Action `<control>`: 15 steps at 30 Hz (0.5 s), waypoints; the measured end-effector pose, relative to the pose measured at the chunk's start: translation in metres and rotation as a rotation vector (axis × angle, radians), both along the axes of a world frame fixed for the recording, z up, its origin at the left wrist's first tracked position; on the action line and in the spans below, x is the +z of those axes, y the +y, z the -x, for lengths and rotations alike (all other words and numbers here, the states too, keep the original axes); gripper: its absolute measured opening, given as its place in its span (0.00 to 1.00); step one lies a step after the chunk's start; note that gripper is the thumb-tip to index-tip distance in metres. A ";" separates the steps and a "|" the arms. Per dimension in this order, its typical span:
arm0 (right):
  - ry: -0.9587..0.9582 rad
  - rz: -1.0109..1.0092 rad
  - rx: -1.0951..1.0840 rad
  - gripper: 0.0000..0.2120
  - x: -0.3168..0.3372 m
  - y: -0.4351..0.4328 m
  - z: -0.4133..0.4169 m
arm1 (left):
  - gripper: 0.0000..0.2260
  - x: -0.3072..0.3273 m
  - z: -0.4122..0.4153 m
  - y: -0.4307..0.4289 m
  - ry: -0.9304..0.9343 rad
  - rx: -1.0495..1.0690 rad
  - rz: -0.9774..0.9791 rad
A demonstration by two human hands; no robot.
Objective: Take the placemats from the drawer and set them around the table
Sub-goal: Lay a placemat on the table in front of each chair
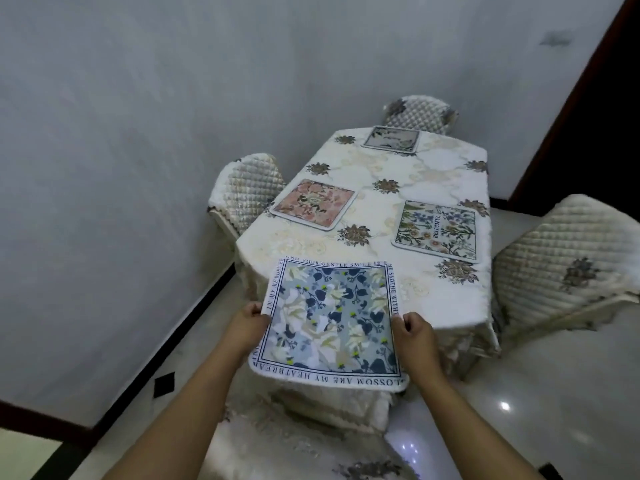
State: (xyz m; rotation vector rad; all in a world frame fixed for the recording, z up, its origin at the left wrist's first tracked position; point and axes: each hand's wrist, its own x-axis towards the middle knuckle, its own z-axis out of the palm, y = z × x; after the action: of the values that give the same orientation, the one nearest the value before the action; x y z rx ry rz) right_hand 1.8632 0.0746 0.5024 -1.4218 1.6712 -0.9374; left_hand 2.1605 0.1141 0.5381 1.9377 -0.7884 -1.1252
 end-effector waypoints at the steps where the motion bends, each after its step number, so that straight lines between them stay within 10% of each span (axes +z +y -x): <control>1: 0.008 0.002 -0.027 0.18 0.000 0.002 -0.004 | 0.05 0.000 -0.005 -0.008 -0.012 -0.021 0.010; 15: 0.169 -0.136 -0.164 0.16 -0.073 -0.162 -0.039 | 0.05 -0.073 -0.026 -0.214 -0.159 0.054 0.060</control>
State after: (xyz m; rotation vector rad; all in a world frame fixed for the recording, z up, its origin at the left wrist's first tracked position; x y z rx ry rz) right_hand 1.9022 -0.0878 0.4289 -1.3183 1.9627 -0.7922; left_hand 2.1863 -0.0997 0.4655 2.0041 -0.8391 -0.9131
